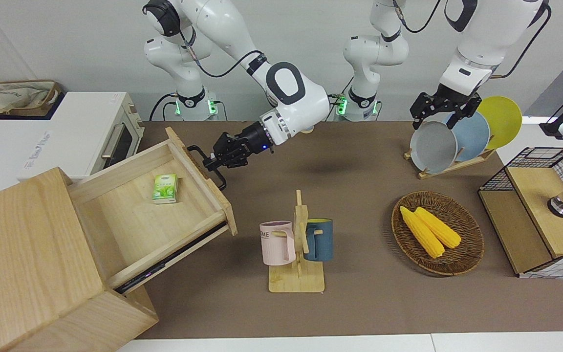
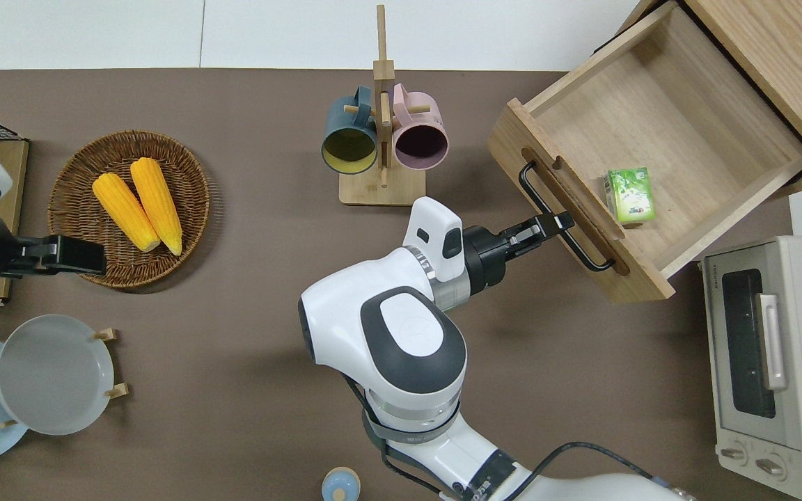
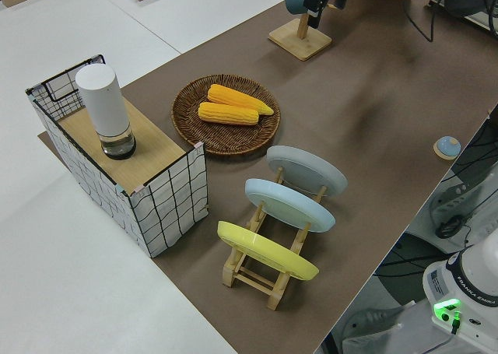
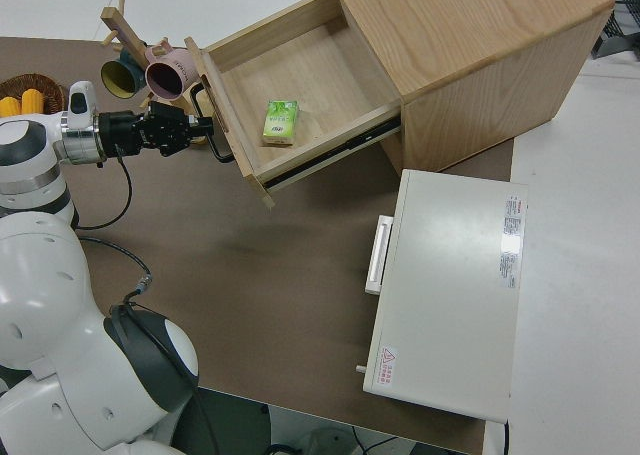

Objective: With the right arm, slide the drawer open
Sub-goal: 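Open the right gripper and release the drawer handle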

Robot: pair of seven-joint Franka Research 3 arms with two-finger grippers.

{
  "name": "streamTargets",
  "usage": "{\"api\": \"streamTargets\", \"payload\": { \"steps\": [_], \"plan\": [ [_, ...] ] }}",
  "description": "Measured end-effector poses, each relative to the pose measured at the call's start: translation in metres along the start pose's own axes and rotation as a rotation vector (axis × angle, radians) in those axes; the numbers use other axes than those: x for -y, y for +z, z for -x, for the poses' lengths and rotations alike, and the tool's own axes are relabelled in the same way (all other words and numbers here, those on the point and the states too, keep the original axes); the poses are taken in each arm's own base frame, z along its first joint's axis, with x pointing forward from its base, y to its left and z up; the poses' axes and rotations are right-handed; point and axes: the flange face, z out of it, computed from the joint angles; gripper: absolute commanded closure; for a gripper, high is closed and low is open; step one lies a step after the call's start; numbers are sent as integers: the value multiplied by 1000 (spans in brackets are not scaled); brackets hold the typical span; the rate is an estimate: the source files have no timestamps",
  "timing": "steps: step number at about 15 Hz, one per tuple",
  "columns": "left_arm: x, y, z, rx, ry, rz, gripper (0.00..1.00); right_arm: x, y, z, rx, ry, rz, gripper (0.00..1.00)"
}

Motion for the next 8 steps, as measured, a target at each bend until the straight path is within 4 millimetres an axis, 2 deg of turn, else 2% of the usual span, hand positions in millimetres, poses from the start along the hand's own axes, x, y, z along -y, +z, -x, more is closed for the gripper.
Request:
{"api": "streamTargets", "payload": {
  "steps": [2,3,5,8],
  "plan": [
    [0,0,0,0,0,0,2,-1,-8,4,15,20,-8,117],
    [0,0,0,0,0,0,2,-1,-12,6,18,24,-5,26],
    [0,0,0,0,0,0,2,-6,-15,7,23,35,2,15],
    [0,0,0,0,0,0,2,-13,-6,4,37,51,9,13]
  ]
}}
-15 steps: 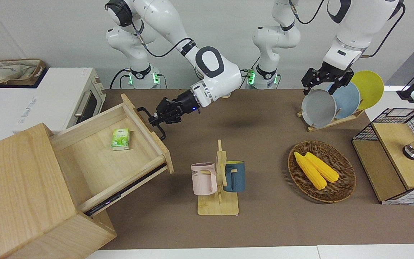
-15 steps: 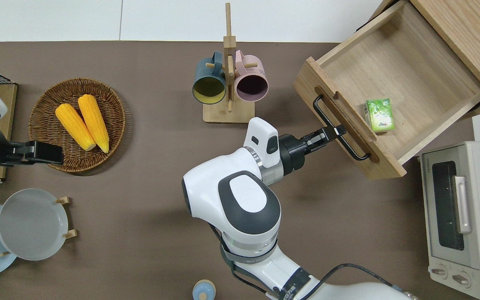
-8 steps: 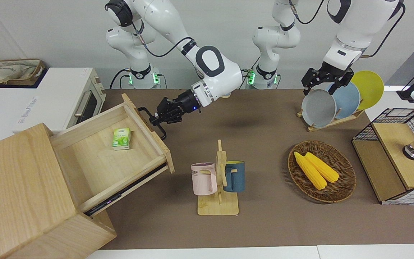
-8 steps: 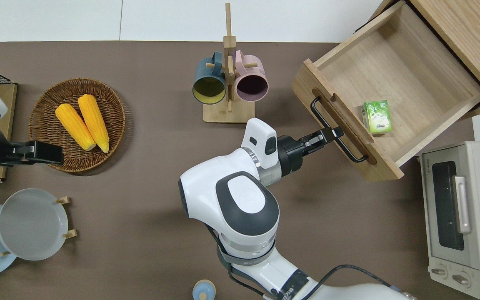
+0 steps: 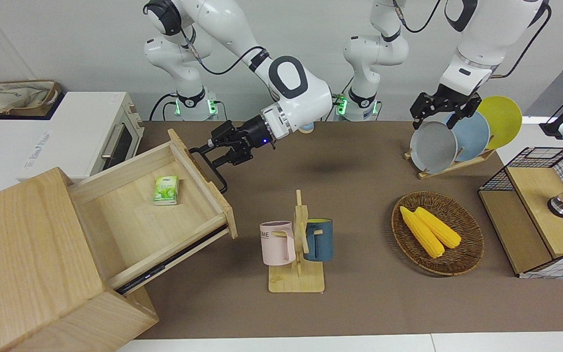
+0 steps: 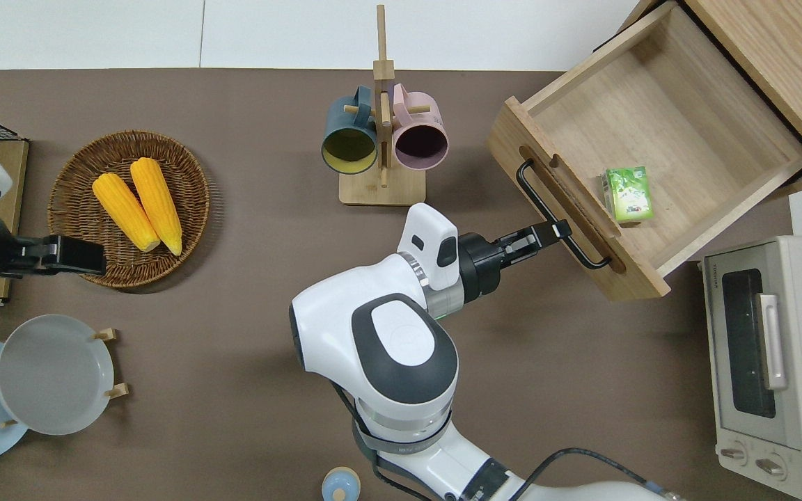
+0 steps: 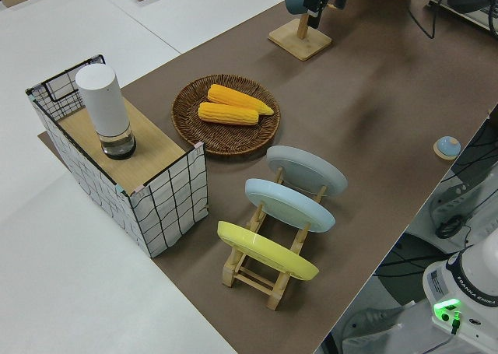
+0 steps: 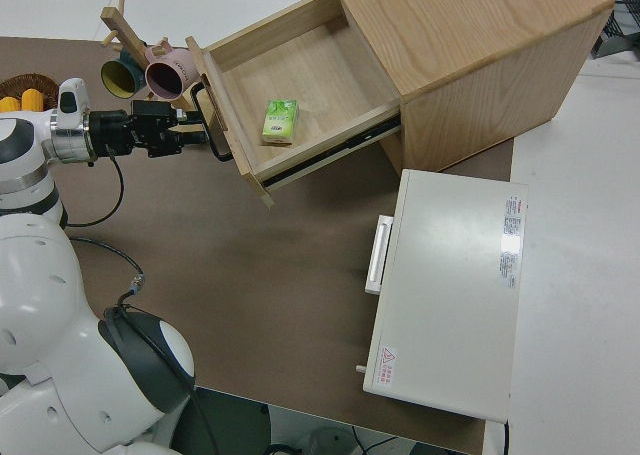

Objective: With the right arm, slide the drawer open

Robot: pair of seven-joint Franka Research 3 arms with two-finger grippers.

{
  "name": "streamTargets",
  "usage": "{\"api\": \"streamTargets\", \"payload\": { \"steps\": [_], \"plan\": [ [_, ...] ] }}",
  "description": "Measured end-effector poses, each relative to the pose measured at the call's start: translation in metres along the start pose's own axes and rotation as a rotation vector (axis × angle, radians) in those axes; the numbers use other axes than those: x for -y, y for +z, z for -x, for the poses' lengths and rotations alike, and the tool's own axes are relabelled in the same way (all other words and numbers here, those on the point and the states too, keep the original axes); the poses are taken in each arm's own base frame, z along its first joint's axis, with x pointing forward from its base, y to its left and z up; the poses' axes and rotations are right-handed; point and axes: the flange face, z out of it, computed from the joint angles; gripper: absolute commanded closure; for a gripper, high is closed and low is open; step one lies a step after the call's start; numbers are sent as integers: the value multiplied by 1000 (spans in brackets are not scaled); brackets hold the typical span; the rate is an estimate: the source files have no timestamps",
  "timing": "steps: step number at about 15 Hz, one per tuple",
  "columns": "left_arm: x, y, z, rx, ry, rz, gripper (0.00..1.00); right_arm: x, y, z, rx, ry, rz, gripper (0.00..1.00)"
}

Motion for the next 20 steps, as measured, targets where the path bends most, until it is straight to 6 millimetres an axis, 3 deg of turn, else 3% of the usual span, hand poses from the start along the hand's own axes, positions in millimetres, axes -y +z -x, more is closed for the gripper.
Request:
{"api": "streamTargets", "payload": {
  "steps": [7,14,17,20],
  "plan": [
    [0,0,0,0,0,0,5,-1,4,-1,7,3,1,13],
    [0,0,0,0,0,0,5,-7,-10,5,12,4,-58,11],
    [0,0,0,0,0,0,5,-26,-25,13,24,26,-162,11],
    [0,0,0,0,0,0,5,-61,-35,21,39,74,-311,11]
  ]
}}
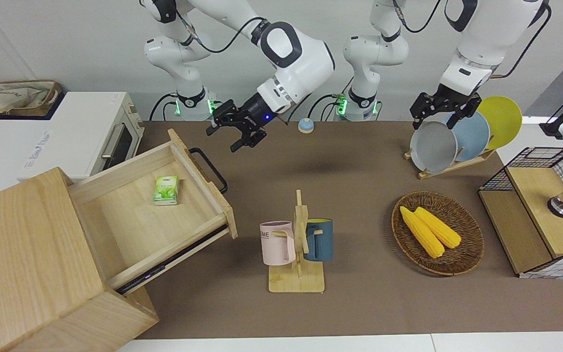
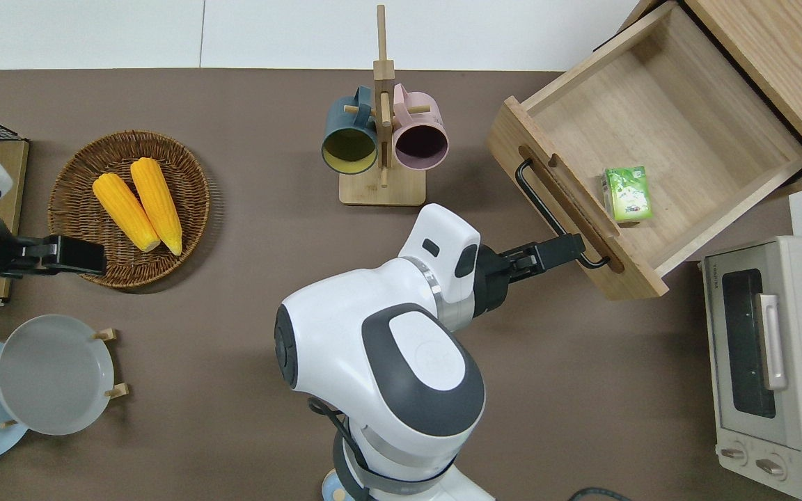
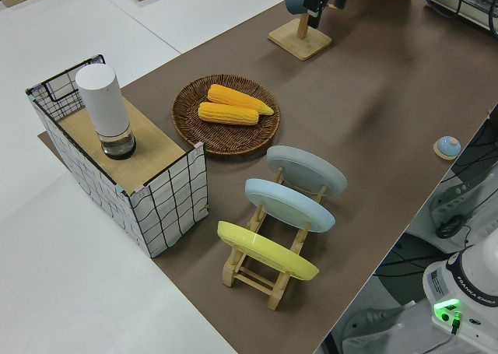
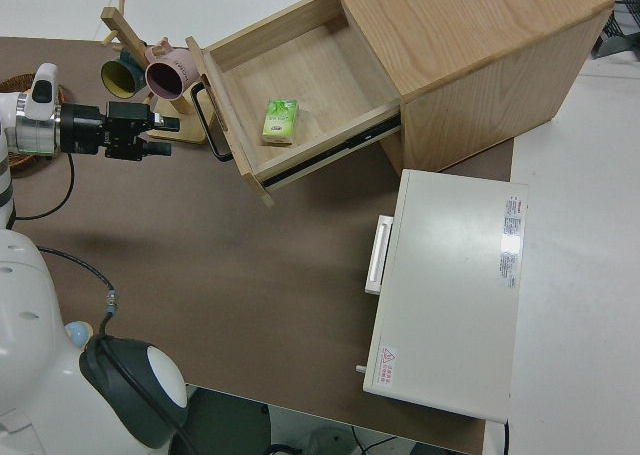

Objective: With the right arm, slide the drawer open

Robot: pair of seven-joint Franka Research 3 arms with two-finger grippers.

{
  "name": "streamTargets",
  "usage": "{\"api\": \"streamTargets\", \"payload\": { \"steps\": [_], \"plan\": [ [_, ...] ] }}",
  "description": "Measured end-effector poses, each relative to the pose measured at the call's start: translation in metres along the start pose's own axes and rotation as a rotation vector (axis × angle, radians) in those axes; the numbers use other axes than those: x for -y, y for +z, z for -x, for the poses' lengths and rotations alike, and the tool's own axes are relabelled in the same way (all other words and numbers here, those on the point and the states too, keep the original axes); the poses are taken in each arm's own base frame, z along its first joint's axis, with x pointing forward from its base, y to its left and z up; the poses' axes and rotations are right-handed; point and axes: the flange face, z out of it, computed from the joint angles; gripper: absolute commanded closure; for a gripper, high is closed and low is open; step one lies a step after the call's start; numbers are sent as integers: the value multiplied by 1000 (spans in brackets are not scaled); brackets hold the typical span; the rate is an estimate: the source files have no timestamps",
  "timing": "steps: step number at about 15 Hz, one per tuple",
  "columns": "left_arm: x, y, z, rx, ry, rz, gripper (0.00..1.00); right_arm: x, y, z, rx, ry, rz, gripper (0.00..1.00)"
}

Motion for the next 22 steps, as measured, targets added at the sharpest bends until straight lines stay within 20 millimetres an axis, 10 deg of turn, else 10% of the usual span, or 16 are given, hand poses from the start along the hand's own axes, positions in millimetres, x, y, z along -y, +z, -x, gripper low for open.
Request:
{"api": "streamTargets", "payload": {
  "steps": [9,15,22],
  "plan": [
    [0,0,0,0,0,0,2,-117,1,17,102,180,-449,11],
    [0,0,0,0,0,0,5,-236,52,50,185,236,-752,11],
    [0,0,0,0,0,0,2,-266,113,58,277,346,-853,11]
  ]
}}
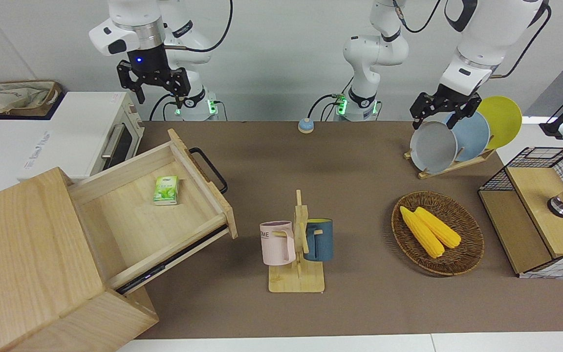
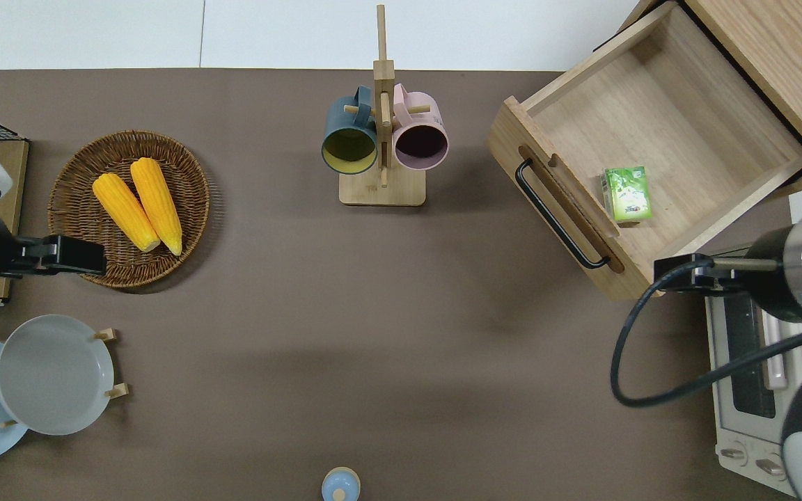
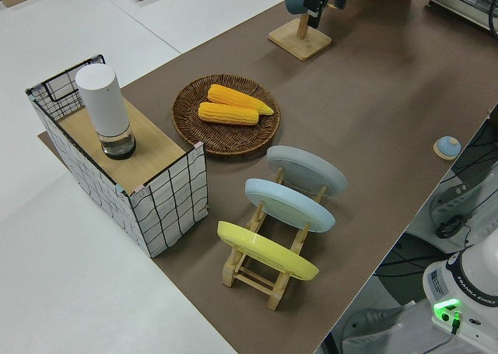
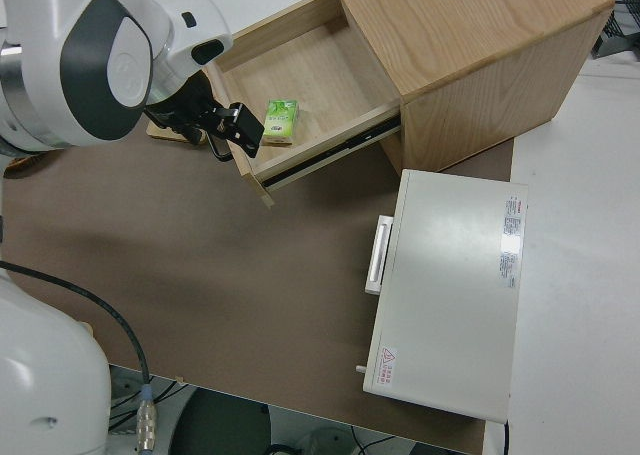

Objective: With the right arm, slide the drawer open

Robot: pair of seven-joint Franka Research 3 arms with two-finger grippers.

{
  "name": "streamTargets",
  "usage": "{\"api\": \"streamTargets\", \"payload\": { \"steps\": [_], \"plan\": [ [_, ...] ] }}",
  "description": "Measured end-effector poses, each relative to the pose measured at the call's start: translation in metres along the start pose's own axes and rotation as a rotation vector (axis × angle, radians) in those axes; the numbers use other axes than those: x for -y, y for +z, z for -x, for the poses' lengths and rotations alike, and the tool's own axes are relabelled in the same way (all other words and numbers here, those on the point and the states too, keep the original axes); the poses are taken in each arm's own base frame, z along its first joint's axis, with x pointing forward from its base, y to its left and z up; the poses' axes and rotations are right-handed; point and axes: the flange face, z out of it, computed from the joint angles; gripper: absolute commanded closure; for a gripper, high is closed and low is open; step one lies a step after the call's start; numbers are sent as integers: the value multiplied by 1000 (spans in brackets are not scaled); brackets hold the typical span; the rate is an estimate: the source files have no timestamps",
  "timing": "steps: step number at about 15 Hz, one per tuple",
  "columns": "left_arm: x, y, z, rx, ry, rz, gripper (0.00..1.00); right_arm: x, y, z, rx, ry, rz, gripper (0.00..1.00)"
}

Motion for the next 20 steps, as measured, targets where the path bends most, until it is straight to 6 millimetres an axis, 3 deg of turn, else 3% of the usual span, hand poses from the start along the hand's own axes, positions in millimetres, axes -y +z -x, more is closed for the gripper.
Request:
{"api": "streamTargets", "payload": {
  "steps": [3,11,20],
  "plan": [
    [0,0,0,0,0,0,5,-31,5,-10,15,50,-41,11],
    [0,0,0,0,0,0,2,-77,15,-26,30,143,-111,11],
    [0,0,0,0,0,0,2,-70,14,-25,28,127,-102,11]
  ]
}}
